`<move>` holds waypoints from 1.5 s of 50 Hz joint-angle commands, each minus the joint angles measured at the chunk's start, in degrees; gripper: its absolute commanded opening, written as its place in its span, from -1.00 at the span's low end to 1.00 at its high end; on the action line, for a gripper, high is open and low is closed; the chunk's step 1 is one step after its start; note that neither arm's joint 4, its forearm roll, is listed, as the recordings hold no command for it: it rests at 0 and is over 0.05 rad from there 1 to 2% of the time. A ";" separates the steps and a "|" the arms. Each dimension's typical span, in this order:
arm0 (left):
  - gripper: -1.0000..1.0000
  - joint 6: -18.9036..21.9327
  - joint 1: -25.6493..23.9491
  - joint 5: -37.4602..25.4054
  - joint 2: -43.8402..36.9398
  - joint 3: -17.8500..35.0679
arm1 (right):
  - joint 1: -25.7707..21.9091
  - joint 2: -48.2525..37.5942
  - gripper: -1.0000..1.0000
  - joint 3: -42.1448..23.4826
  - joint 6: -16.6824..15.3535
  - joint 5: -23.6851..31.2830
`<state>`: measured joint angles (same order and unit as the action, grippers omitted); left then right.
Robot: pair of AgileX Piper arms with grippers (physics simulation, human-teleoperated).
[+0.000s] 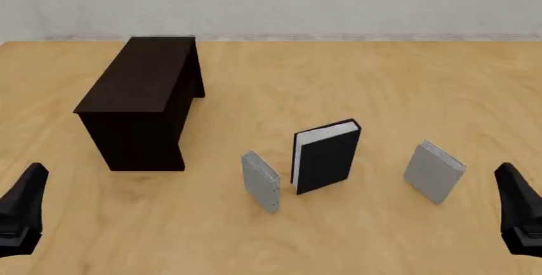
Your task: Pick up the book in the middle and place it on the cabinet shelf.
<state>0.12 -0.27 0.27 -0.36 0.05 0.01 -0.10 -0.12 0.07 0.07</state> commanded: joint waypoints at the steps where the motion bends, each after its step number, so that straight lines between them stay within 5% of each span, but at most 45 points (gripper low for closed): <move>1: 1.00 0.98 -1.21 1.18 -1.67 0.17 | 0.00 -0.17 1.00 -0.20 -0.01 0.08; 7: 1.00 1.04 -1.31 0.56 -1.57 0.38 | 0.02 -0.10 1.00 -0.43 0.21 0.45; 20: 1.00 3.41 -7.34 8.66 -15.29 8.19 | 0.02 -0.01 1.00 -0.73 0.13 0.80; 35: 1.00 12.10 -15.67 22.70 -39.22 15.88 | 0.04 -0.21 1.00 -0.21 0.22 0.13; 41: 1.00 10.78 -18.30 25.64 -47.78 18.67 | 0.05 -0.28 1.00 -0.19 0.26 0.05; 59: 1.00 8.88 -25.30 24.52 -61.24 28.60 | 0.03 -0.30 1.00 -0.15 0.22 -0.04; 75: 1.00 8.66 -30.03 21.15 -65.16 35.84 | 0.03 -0.51 1.00 -0.09 0.23 -0.29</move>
<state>8.72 -27.02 23.07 -62.11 31.33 0.04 -0.49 -0.24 0.31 -0.07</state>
